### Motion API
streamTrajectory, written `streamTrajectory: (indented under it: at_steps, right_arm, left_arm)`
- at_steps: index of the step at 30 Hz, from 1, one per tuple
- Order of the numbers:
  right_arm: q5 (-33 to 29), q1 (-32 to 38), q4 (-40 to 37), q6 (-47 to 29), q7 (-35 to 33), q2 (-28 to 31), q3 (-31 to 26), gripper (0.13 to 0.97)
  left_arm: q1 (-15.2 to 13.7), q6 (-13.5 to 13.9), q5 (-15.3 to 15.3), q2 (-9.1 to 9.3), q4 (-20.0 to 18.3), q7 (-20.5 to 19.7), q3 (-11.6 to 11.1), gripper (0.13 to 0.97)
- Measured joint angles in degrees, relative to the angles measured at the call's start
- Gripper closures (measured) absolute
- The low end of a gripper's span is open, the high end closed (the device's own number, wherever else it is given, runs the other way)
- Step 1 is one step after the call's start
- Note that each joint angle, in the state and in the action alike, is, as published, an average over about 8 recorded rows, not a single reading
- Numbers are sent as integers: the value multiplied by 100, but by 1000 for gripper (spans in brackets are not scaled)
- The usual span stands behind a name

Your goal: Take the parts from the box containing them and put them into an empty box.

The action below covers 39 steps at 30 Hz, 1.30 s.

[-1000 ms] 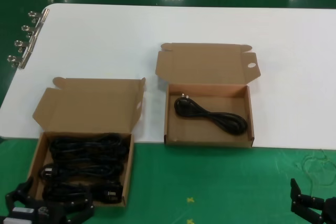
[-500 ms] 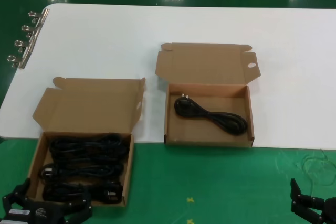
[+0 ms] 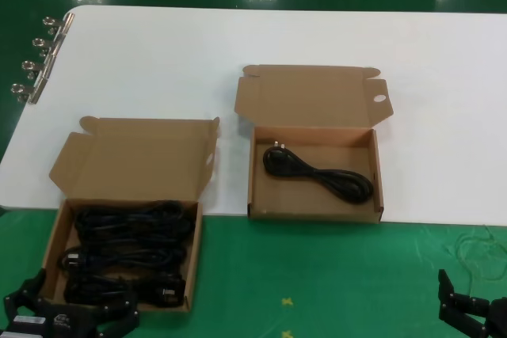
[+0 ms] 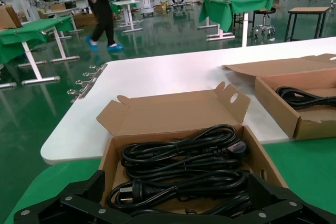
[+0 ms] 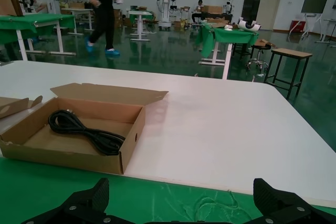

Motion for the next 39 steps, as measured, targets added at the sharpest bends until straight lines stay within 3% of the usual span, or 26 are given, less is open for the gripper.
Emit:
streamTrajectory:
  at_steps: [39]
  right_arm:
    - [0,0,0,0,0,0,0,129]
  left_arm:
    - [0,0,0,0,0,0,0,132]
